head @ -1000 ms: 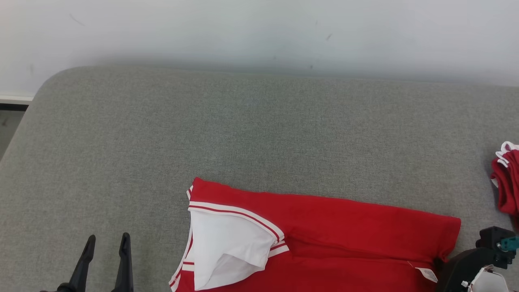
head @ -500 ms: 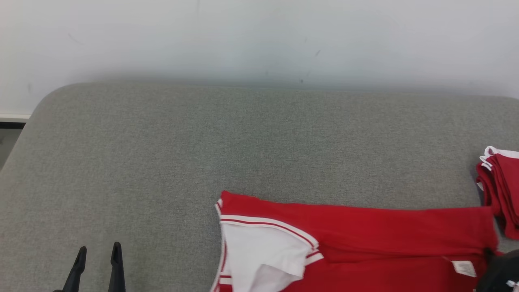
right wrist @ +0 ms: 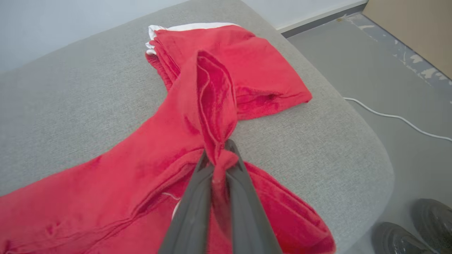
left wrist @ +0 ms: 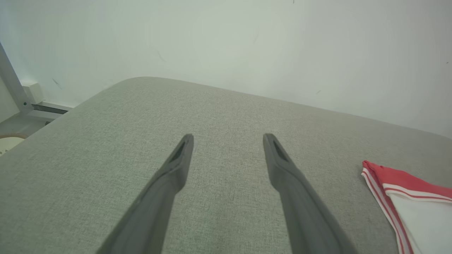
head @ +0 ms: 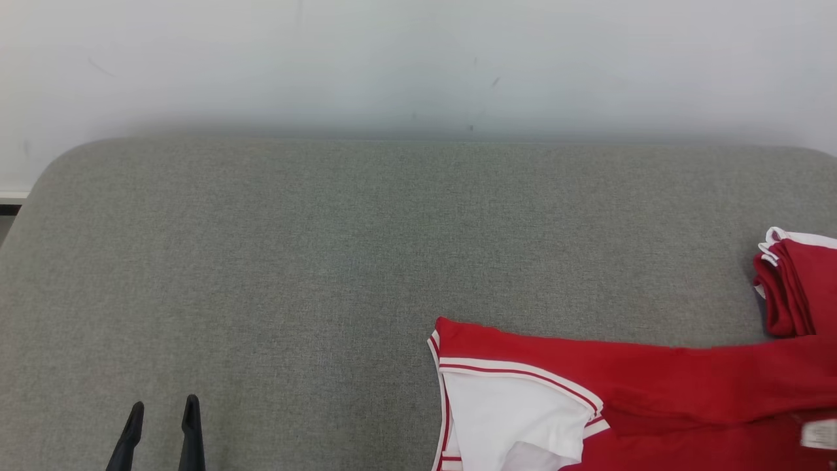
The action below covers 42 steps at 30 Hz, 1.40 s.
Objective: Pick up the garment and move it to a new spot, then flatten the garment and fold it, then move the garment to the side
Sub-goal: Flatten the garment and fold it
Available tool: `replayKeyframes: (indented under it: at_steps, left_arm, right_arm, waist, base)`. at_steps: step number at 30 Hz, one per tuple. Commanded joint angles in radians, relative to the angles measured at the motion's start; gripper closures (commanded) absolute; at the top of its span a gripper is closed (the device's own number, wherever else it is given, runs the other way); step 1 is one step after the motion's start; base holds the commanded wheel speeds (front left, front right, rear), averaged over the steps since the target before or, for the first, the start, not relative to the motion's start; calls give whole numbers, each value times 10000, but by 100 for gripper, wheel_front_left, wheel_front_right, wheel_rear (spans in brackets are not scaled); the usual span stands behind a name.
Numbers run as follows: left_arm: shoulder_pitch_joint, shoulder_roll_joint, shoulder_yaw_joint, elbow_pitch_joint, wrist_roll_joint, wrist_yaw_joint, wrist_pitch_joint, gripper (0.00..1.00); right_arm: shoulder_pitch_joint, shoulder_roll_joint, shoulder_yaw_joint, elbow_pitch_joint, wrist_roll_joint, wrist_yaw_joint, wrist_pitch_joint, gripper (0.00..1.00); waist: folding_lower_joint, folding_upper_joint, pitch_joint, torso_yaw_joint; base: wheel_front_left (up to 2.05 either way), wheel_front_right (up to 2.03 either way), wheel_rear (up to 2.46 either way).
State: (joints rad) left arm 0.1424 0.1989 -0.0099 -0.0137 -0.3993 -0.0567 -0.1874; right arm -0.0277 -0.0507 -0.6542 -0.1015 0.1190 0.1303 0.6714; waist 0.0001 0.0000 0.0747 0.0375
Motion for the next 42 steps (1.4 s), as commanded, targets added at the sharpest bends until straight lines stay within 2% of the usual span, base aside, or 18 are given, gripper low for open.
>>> replayKeyframes:
  at_steps: [1, 2, 4, 10, 21, 35, 42]
  left_arm:
    - [-32, 46, -7, -10, -29, 30, 8, 0]
    - [-71, 41, -34, 8, -55, 15, 16, 0]
    - [-83, 39, -40, 21, -71, 6, 11, 0]
    - [-166, 50, -102, 105, -135, -9, 34, 0]
    - [-226, 42, -218, 188, -228, 14, -32, 0]
    - [-278, 61, -312, 295, -315, 22, -136, 0]
    - [-428, 37, -438, 410, -312, -5, -122, 0]
  right_arm:
    - [13, 11, 229, 33, 362, 8, 72, 100]
    - [-26, 3, 673, 139, 947, 8, 187, 100]
    - [46, 4, 974, 196, 1140, 8, 220, 100]
    - [350, 1, 3255, 679, 2471, 8, 196, 100]
    - [124, 5, 6688, 1202, 3433, 8, -249, 100]
    - [-974, 9, 8698, 2398, 4160, 8, -770, 100]
    - [-1581, 5, 9204, 3332, 3947, 8, -1098, 100]
  waist:
    - [-1, 0, -2, -12]
    - [-1, 0, -13, -16]
    - [-1, 0, -22, -18]
    - [-1, 0, -41, 68]
    - [-1, 0, -24, 345]
    - [-1, 0, 49, 455]
    - [-1, 0, 55, 558]
  base:
    - [0, 0, 0]
    - [0, 0, 0]
    - [0, 0, 0]
    - [0, 0, 0]
    - [0, 0, 0]
    - [0, 0, 0]
    - [0, 0, 0]
